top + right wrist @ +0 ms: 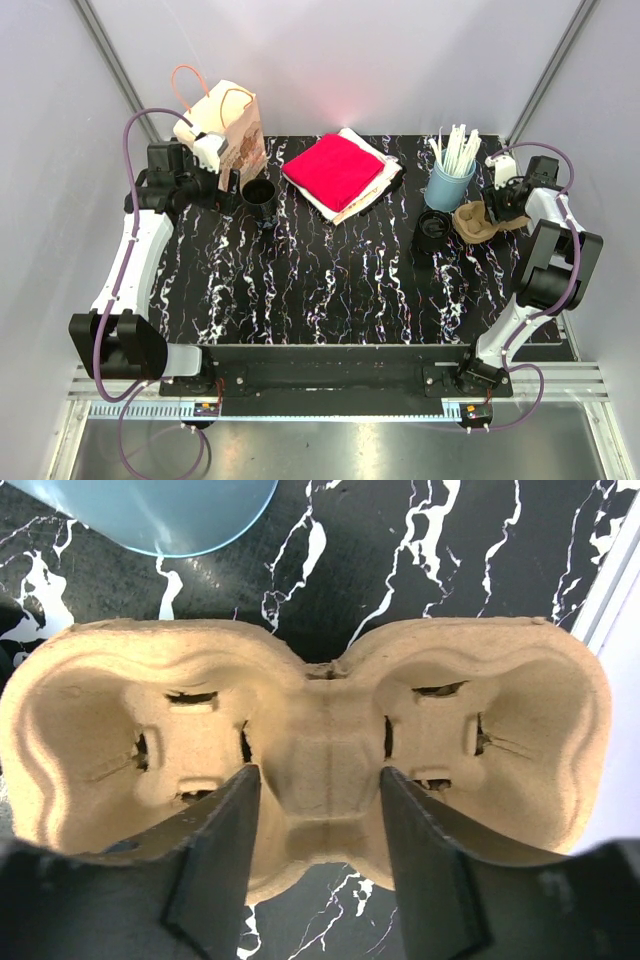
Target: Pack the takeout coffee
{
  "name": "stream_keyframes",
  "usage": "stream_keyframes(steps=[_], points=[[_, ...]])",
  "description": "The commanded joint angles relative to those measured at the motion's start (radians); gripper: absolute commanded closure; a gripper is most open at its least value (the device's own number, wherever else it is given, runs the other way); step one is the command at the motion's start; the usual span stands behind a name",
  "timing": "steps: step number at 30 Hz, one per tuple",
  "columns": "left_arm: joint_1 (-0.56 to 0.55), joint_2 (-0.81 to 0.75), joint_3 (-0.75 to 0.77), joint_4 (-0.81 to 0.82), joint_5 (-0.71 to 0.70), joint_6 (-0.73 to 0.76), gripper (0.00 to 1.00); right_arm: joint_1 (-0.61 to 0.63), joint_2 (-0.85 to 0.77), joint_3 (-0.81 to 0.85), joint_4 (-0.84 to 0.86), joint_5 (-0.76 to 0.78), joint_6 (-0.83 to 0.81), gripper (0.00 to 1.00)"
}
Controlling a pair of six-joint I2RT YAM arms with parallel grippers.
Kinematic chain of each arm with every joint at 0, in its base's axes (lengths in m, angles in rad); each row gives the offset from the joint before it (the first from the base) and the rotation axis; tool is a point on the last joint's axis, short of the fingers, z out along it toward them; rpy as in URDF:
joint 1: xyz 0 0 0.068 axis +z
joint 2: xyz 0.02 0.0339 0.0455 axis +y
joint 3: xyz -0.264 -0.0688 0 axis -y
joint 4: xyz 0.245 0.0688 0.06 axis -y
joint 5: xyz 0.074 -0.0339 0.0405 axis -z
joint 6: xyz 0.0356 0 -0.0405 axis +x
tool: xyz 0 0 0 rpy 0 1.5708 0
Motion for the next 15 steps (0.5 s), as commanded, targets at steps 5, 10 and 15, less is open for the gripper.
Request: stream_keyframes(steps=[5, 10, 15], points=[[0.001, -0.025, -0.008, 0.048, 0.022, -0.008, 0.01, -0.001, -0.001, 0.023, 0.032, -0.014, 0.010, 0.52], [0.001, -0.024, -0.009, 0.051, 0.024, -0.008, 0.01, -0.001, -0.024, 0.023, 0.032, -0.025, 0.017, 0.55], [0.001, -0.024, -0.011, 0.049, 0.027, -0.008, 0.01, -0.001, -0.049, 0.031, 0.035, -0.016, 0.022, 0.58]])
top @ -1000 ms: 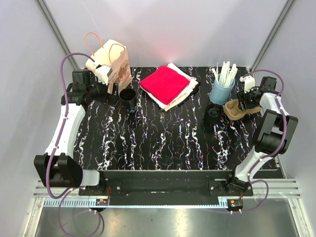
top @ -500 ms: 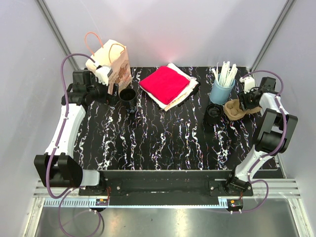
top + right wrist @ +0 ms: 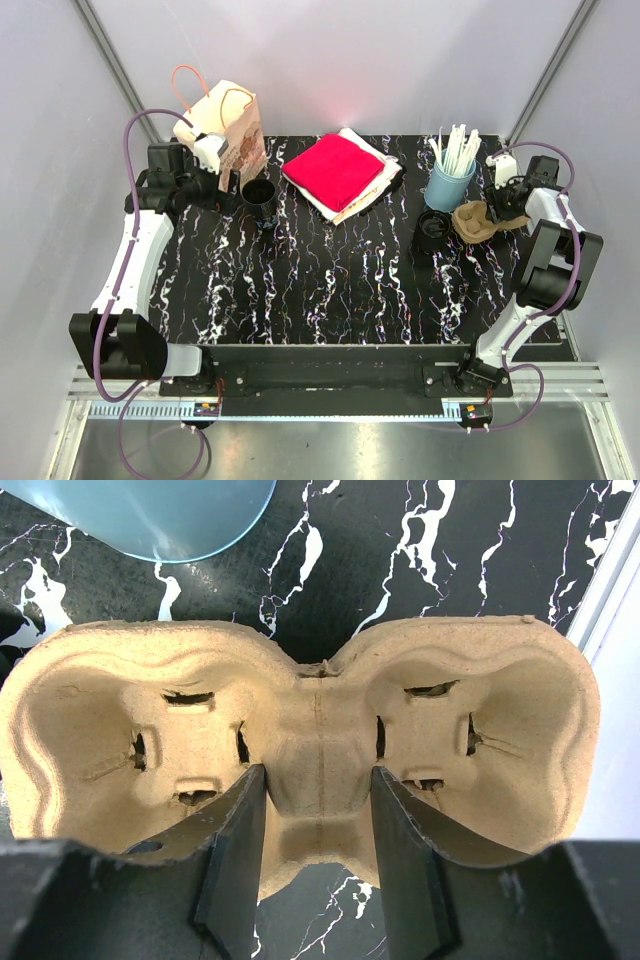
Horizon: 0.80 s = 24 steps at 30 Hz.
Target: Pack the takeout coffee
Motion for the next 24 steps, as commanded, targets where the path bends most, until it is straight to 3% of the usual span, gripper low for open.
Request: stream_keyframes(steps=[1, 24], points=[[0.002, -0.024, -0.006, 0.050, 0.027, -0.008, 0.01, -0.001, -0.056, 0.033, 0.022, -0.012, 0.015, 0.58], [0.001, -0.016, -0.004, 0.061, 0.025, -0.014, 0.01, -0.001, -0.210, 0.007, 0.028, -0.017, 0.059, 0.62]])
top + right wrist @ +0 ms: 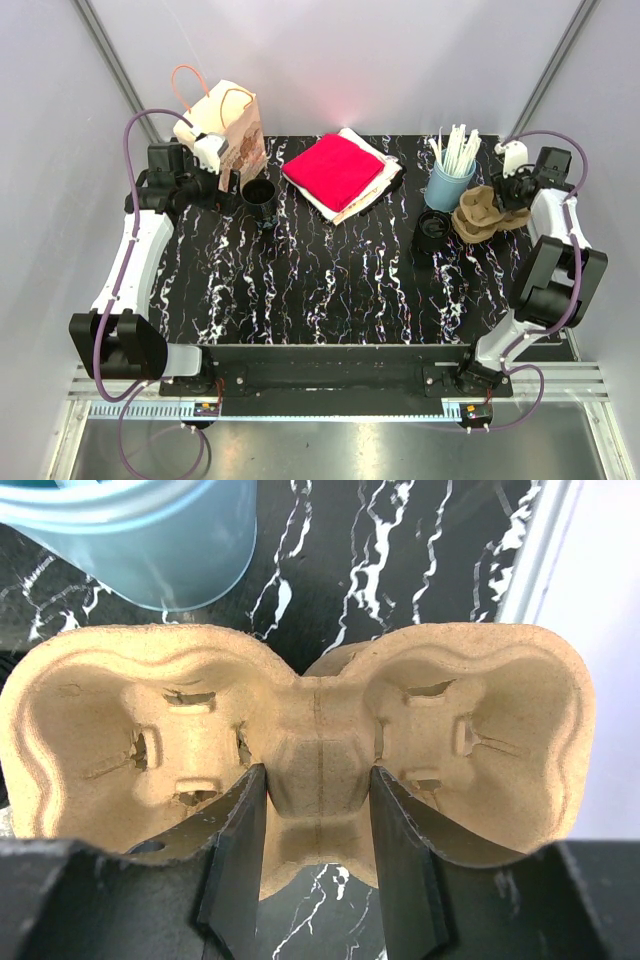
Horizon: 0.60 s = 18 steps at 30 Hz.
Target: Pack the takeout coffee
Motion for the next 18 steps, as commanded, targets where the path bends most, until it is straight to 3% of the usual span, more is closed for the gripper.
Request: stream_keyframes(steps=[1, 18], points=[[0.001, -0.015, 0.001, 0.062, 0.018, -0.009, 0.01, -0.001, -0.104, 0.003, 0.004, -0.023, 0.018, 0.62], [-0.015, 0.051, 0.261, 0.202, -0.150, 0.069, 0.01, -0.001, -0.263, -0.059, -0.059, -0.048, 0.025, 0.63]])
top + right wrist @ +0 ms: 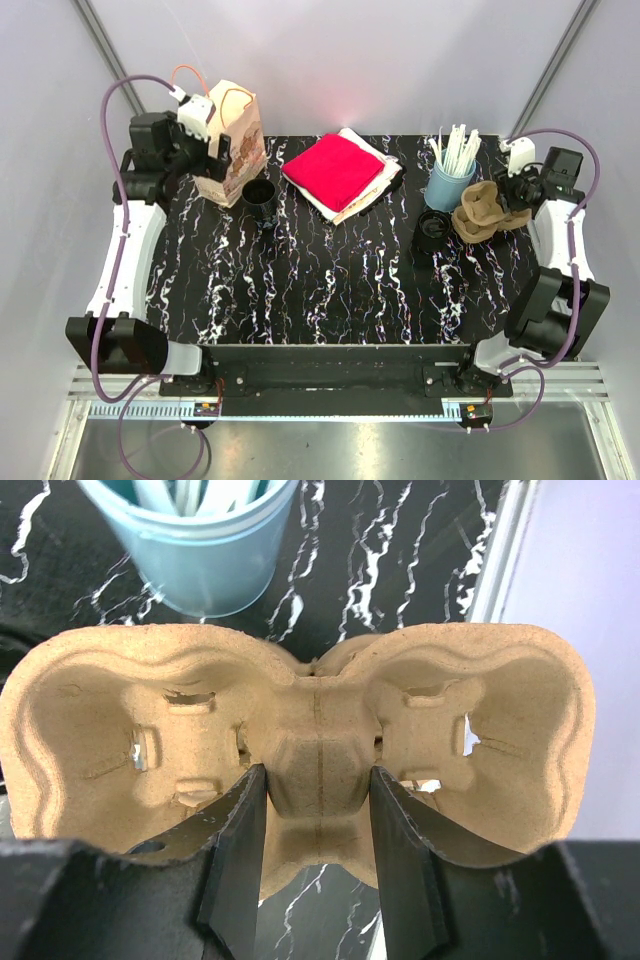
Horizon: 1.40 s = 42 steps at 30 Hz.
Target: Pack the takeout coffee
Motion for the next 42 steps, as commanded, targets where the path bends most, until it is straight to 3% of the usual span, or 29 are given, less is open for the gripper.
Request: stream_keyframes(steps=[1, 10, 15, 20, 25, 27, 32, 37, 42], points=[[-0.009, 0.041, 0.106, 0.114, -0.060, 0.075, 0.01, -0.001, -0.069, -0.018, -0.017, -0.027, 0.014, 0.63], [-0.011, 0.216, 0.123, 0.224, -0.086, 0.256, 0.01, 0.000, -0.120, -0.037, -0.025, -0.020, 0.021, 0.62], [-0.009, 0.308, 0.184, 0.234, -0.151, 0.271, 0.06, -0.001, -0.137, -0.021, -0.054, -0.027, 0.028, 0.63], [0.002, 0.364, 0.221, 0.214, -0.137, 0.247, 0.32, -0.001, -0.146, -0.004, -0.083, -0.028, 0.028, 0.63], [0.003, 0.353, 0.209, 0.209, -0.125, 0.239, 0.67, -0.001, -0.141, 0.019, -0.097, -0.033, 0.026, 0.62], [0.005, 0.342, 0.194, 0.207, -0.126, 0.238, 0.73, -0.001, -0.137, 0.028, -0.100, -0.037, 0.029, 0.62], [0.011, 0.299, 0.166, 0.211, -0.174, 0.211, 0.77, -0.001, -0.131, 0.043, -0.105, -0.059, 0.037, 0.62], [0.011, 0.233, 0.118, 0.237, -0.220, 0.201, 0.94, -0.001, -0.129, 0.052, -0.105, -0.070, 0.038, 0.62], [0.034, 0.200, 0.135, 0.235, -0.278, 0.199, 0.98, -0.001, -0.131, 0.048, -0.105, -0.076, 0.038, 0.62]])
